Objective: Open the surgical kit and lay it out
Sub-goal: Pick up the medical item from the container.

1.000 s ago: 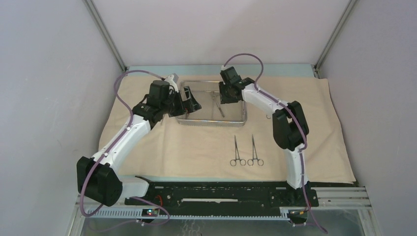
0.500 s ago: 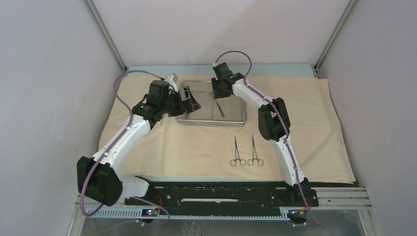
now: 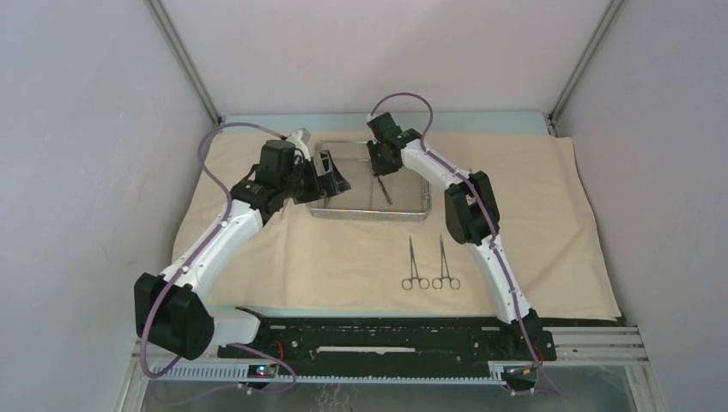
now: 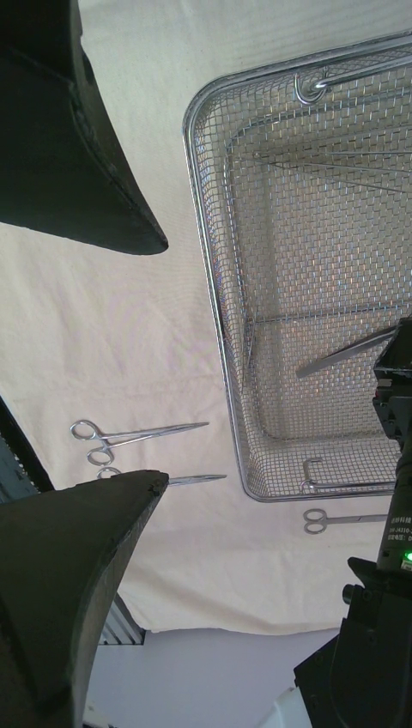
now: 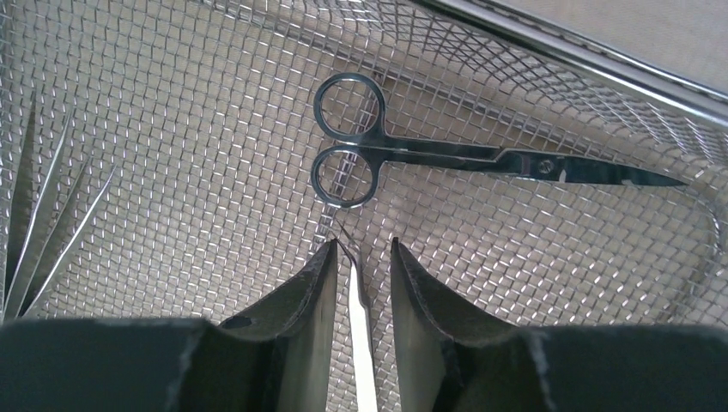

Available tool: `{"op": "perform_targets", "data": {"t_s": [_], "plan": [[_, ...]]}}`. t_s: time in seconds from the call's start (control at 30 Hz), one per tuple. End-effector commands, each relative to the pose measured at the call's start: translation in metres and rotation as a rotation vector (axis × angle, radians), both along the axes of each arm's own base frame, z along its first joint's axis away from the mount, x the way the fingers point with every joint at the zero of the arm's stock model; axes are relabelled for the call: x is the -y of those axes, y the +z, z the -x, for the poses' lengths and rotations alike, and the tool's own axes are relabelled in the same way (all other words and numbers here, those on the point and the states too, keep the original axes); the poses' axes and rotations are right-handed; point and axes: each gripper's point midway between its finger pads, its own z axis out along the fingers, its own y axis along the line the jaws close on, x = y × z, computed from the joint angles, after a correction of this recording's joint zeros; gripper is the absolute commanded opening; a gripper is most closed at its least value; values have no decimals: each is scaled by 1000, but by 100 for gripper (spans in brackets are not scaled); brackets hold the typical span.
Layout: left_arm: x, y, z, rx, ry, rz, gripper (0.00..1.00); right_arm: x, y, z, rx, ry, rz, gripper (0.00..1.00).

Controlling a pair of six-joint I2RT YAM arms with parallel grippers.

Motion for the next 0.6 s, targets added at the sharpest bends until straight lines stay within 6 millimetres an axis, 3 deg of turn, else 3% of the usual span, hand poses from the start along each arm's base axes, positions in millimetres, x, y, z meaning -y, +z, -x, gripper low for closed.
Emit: {"op": "perform_targets", "data": {"t_s": [0.0, 0.27, 0.47, 0.57], "plan": [[-2, 25, -9, 69, 8, 13, 100, -8, 3, -3, 15, 37, 3, 35], [-3, 23, -7, 62, 20, 16, 100, -5, 8, -7, 18, 16, -7, 19], [-2, 15, -8, 46, 32, 32, 100, -8, 47, -7, 56, -15, -66, 1], [-1, 11, -11, 37, 36, 33, 100, -9, 79, -5, 92, -36, -111, 0]]}}
